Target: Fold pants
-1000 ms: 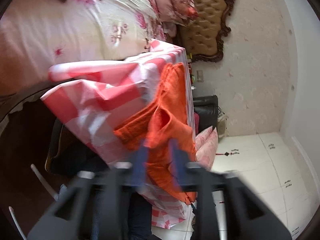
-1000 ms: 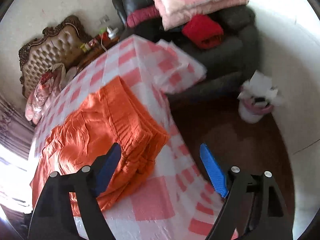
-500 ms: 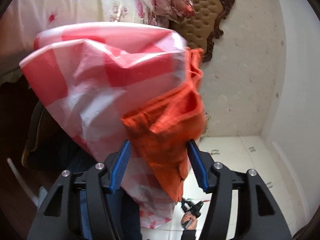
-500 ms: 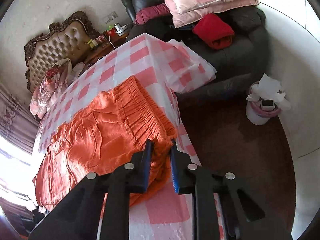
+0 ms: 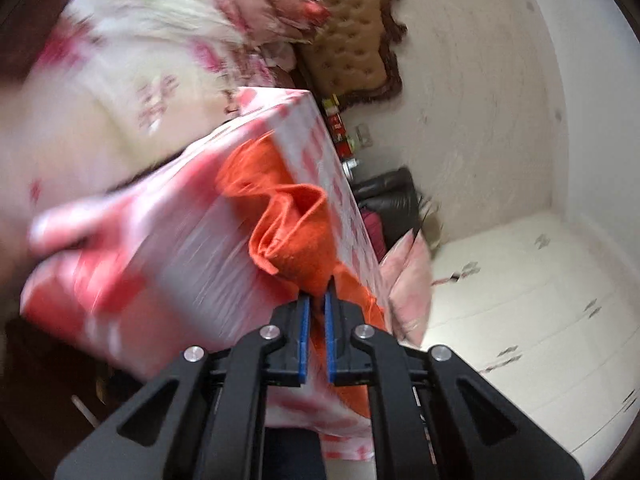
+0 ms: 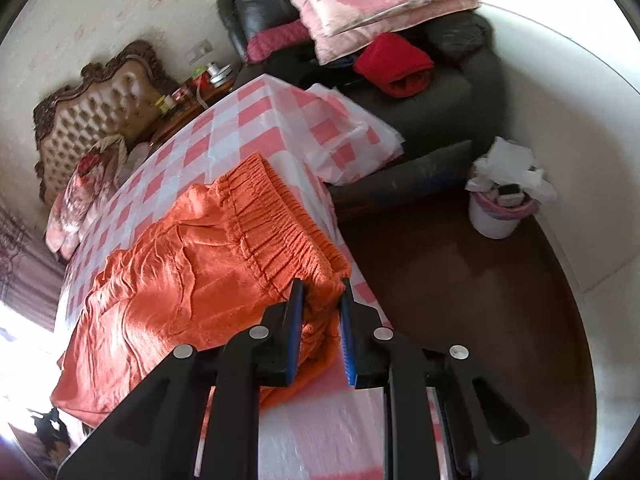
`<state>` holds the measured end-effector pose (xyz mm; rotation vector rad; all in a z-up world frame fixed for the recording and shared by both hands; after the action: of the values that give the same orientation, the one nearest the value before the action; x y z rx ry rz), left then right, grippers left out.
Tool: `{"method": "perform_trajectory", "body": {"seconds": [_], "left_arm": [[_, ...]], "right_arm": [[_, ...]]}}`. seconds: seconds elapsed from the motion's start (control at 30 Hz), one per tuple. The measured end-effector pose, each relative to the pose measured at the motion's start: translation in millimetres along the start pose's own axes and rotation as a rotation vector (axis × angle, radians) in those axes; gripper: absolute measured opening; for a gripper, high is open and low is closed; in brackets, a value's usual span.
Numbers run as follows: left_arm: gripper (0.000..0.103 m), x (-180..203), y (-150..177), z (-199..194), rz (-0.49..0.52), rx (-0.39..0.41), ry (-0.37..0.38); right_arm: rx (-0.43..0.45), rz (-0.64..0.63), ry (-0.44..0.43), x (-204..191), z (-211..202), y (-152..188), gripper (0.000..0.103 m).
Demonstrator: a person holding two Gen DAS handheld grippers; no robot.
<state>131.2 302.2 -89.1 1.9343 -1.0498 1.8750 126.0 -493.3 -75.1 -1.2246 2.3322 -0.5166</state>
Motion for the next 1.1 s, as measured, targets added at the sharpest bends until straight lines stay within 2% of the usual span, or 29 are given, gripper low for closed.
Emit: {"method": "perform_trajectory", "body": {"seconds": [0.13,0.2,0.3,0.37,0.4,0.43,0.47,0.5,0.57,0.63,0.67,0.7,0.77,0.8,0.83,0.87,0.9,0.93,0.97,1.03,1.1], "left_arm": [[0.006,-2,-38,32,0.028,-0.06,-0.111],[0.006,-14,-38,29,0.005,-0.071,-0.168],[0.007,-38,-30,12,-0.041,-0.074,-0.181],[0.018,-50,-27,4,-0.062,-0.062,-0.185],[0.023,-50,-24,-3,-0.064,-0.05,-0.156],[0.033,-49,-23,-8,-0.058,-0.034,-0.154],[0.048,-43,-20,-20,-0.03,0.003,-0.179],[0.054,-35,-17,-29,0.011,0.031,-0.197],[0.055,-15,-2,-35,0.087,0.044,-0.219],[0.055,13,24,-13,0.17,-0.033,-0.181],[0.054,36,51,13,0.209,-0.114,-0.115],[0.052,48,68,31,0.221,-0.161,-0.078],[0.039,71,115,81,0.179,-0.304,0.021],[0.037,75,131,102,0.129,-0.358,0.063],[0.03,79,152,130,0.048,-0.435,0.115],[0.025,80,164,145,0.005,-0.473,0.129],[0.025,79,171,160,-0.035,-0.496,0.131],[0.025,75,175,172,-0.078,-0.514,0.122],[0.025,69,178,184,-0.134,-0.526,0.102],[0.025,62,178,197,-0.177,-0.511,0.056],[0.025,54,180,199,-0.196,-0.496,-0.006]], "right_arm": [[0.074,0.04,0.059,-4,-16,28,0.017],[0.11,0.045,0.081,-9,-22,41,0.017],[0.157,0.01,0.14,-17,-27,55,0.018],[0.164,0.013,0.165,-18,-28,57,0.019],[0.166,0.005,0.179,-19,-27,55,0.019],[0.168,-0.004,0.188,-19,-27,54,0.019],[0.167,-0.011,0.192,-19,-27,51,0.019],[0.169,-0.023,0.198,-19,-26,48,0.019],[0.18,-0.049,0.225,-20,-22,43,0.019],[0.178,-0.048,0.255,-20,-13,39,0.019],[0.175,-0.044,0.271,-21,-11,38,0.019],[0.181,-0.045,0.288,-23,-13,38,0.019],[0.233,-0.022,0.345,-22,-28,39,0.028],[0.297,0.0,0.423,-18,-45,42,0.039],[0.339,0.014,0.469,-17,-58,45,0.044],[0.394,0.014,0.471,-20,-78,53,0.044],[0.414,-0.013,0.439,-28,-89,58,0.045],[0.42,-0.066,0.4,-42,-97,67,0.05],[0.42,-0.167,0.34,-64,-103,80,0.056],[0.441,-0.331,0.227,-103,-112,105,0.078],[0.465,-0.483,0.147,-145,-116,134,0.08]]}}
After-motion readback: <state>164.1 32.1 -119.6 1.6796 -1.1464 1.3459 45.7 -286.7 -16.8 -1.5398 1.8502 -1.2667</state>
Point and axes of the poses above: each gripper's, at about its wrist camera, not at the fingertips, and z roughly the way its jaws point, x to its right, y to its underside, the point moved 5 cm from there along z, roughly the way its jaws point, and after that the axes turned 11 degrees about y, right-handed, at the moved point
